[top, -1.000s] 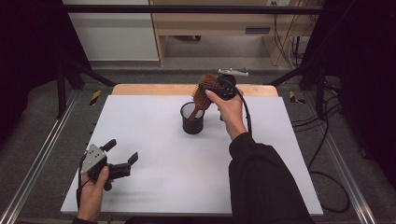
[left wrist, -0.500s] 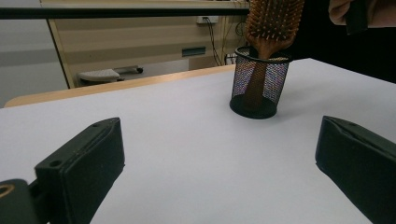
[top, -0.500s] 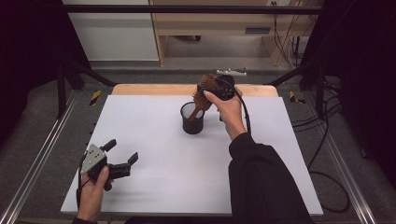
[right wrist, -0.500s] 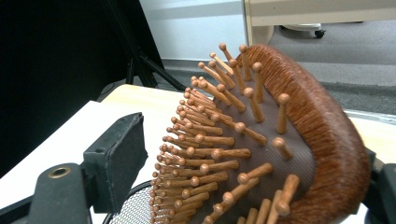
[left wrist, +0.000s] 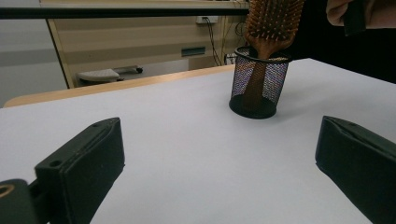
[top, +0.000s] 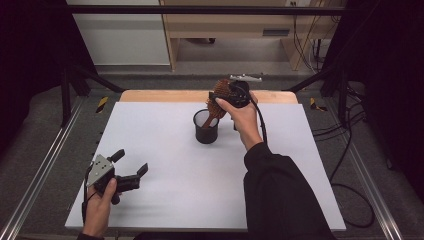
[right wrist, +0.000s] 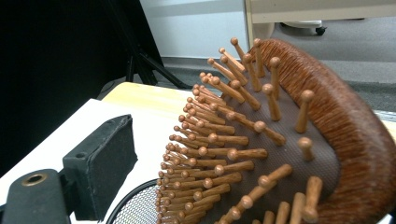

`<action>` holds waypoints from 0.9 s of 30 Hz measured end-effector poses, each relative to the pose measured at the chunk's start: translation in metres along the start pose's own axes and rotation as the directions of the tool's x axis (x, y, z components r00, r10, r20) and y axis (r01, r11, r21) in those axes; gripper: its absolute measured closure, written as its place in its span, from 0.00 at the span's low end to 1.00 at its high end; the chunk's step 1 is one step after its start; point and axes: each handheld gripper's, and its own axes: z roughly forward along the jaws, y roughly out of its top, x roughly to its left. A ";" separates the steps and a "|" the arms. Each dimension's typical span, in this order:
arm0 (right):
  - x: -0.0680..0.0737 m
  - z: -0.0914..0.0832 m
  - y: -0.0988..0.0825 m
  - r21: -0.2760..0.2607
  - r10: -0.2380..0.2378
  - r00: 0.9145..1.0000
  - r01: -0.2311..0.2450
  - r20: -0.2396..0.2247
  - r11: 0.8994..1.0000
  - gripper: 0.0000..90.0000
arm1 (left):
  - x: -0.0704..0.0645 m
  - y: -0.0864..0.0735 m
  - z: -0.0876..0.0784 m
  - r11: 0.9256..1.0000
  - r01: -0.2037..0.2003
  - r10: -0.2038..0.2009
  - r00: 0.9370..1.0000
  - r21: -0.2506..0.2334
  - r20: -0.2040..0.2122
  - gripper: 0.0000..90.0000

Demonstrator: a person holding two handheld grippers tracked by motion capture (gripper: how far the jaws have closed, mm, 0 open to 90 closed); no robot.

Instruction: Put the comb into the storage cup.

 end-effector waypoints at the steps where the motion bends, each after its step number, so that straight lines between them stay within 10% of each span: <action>1: 0.000 0.000 0.000 0.000 0.000 1.000 0.000 0.001 1.000 0.13 | 0.000 0.000 0.000 1.000 0.003 -0.003 1.000 -0.002 0.000 0.02; 27: 0.000 -0.006 0.001 -0.017 -0.041 0.998 0.041 0.043 0.999 0.11 | -0.001 0.000 0.000 1.000 0.000 0.000 1.000 0.004 0.003 0.02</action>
